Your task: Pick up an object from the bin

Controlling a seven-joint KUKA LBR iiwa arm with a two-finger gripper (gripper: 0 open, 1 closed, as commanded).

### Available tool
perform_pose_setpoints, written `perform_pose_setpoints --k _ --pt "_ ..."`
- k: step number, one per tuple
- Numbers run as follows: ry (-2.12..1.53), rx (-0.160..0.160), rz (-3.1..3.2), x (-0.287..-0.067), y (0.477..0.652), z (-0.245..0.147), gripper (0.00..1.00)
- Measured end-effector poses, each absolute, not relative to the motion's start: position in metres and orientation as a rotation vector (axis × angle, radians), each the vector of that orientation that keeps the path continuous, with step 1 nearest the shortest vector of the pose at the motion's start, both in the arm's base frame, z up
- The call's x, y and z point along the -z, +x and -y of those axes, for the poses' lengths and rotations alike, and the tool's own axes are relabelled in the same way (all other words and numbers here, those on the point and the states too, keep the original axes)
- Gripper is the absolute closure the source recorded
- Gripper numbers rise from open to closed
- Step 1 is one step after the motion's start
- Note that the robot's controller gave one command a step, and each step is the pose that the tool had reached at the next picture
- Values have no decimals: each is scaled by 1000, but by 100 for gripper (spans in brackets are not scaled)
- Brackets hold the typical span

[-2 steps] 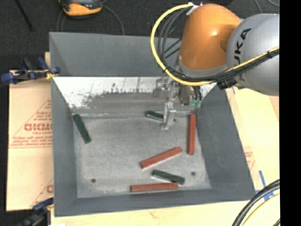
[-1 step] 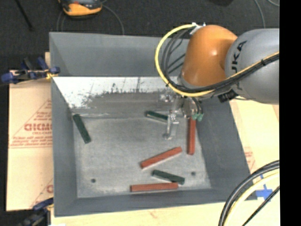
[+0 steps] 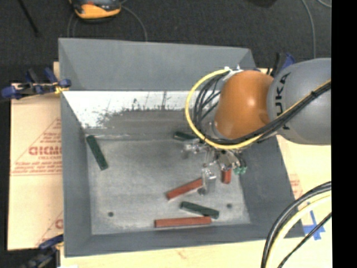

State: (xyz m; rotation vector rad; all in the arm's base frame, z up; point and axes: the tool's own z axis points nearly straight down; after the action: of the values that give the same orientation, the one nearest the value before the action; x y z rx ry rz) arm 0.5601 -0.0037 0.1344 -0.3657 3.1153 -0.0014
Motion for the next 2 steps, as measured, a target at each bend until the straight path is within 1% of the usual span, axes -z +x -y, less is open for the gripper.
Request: perform_pose_setpoints --k 1,2 --pt "-668 2 -3066 -75 596 9 100" --pt "-665 0 -3064 -72 595 8 0"
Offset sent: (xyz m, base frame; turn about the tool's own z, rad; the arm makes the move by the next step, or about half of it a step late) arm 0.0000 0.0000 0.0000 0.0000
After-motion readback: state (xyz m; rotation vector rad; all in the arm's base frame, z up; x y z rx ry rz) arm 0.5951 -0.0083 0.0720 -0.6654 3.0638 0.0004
